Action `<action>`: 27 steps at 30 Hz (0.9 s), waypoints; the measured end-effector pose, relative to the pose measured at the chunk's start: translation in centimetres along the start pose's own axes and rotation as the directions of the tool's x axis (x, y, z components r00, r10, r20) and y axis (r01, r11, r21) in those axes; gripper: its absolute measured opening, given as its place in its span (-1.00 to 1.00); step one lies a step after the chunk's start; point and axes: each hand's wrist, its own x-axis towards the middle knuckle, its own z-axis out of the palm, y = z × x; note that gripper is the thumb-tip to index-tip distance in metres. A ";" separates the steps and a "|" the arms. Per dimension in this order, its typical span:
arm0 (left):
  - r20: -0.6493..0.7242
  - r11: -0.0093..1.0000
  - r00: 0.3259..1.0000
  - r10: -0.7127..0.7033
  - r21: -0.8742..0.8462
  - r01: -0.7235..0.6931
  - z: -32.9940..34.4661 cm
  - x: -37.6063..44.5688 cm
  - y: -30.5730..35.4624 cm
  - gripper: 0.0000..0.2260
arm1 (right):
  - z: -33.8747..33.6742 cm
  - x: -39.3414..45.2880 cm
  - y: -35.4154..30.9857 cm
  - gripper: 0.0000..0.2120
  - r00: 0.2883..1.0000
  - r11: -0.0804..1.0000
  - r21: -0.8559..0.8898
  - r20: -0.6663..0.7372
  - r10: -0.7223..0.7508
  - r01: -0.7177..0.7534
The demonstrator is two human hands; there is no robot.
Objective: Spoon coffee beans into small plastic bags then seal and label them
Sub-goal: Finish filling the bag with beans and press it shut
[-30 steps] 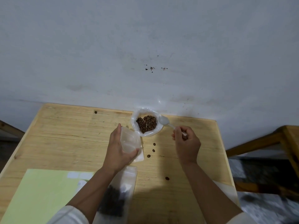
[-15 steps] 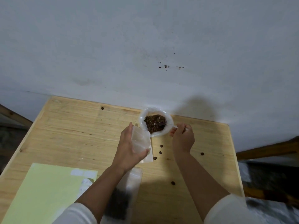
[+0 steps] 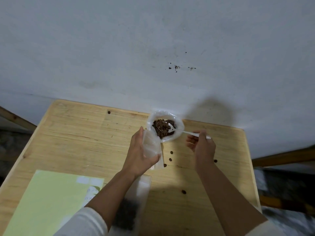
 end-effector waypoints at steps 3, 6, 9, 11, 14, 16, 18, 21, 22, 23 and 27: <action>-0.005 1.000 1.000 -0.005 -0.003 0.005 0.2 0.1 0.1 0.00 | 0.0 -1.6 -1.1 -0.70 0.989 0.985 -0.116 0.092 -0.117 0.127; -0.004 1.000 1.000 -0.015 -0.016 0.015 0.4 0.3 0.1 0.01 | 0.3 -2.9 -1.4 -0.73 0.932 0.917 -0.221 0.226 -0.282 0.331; 0.000 0.998 1.000 -0.025 -0.053 0.025 0.3 0.4 0.2 -0.01 | 0.3 -3.4 -1.4 -0.77 0.854 0.826 -0.267 0.318 -0.411 0.497; -0.002 0.998 1.000 -0.025 -0.058 0.025 0.2 0.4 0.2 0.00 | 0.3 -3.2 -1.5 -0.78 0.836 0.791 -0.285 0.277 -0.473 0.542; -0.005 0.998 0.999 -0.032 -0.058 0.032 0.1 0.4 0.0 0.00 | 0.6 -1.8 -1.2 -0.76 0.860 0.781 -0.373 0.110 -0.499 0.501; -0.009 0.998 1.000 -0.028 -0.052 0.028 0.1 0.4 0.0 0.00 | 1.0 -0.2 -0.6 -0.75 0.875 0.758 -0.484 0.033 -0.483 0.437; -0.008 0.998 1.000 -0.022 -0.053 0.022 0.1 0.3 0.0 0.00 | 1.5 1.1 0.1 -0.72 0.905 0.751 -0.557 0.006 -0.425 0.356; -0.001 0.998 1.000 -0.026 -0.059 0.026 0.1 0.3 -0.1 0.00 | 2.9 2.1 0.7 -0.71 0.948 0.765 -0.600 -0.035 -0.317 0.234; 0.004 0.998 1.000 -0.028 -0.059 0.028 0.1 0.3 -0.1 0.00 | 3.4 2.1 0.8 -0.72 0.960 0.805 -0.559 -0.053 -0.275 0.200; 0.009 0.998 1.000 -0.028 -0.055 0.028 0.2 0.4 -0.1 0.00 | 3.8 2.0 0.9 -0.72 0.974 0.854 -0.497 -0.070 -0.217 0.154; 0.019 0.999 1.000 -0.023 -0.044 0.024 0.1 0.6 0.0 -0.01 | 4.3 2.0 1.7 -0.78 0.993 0.976 -0.200 -0.101 0.064 -0.083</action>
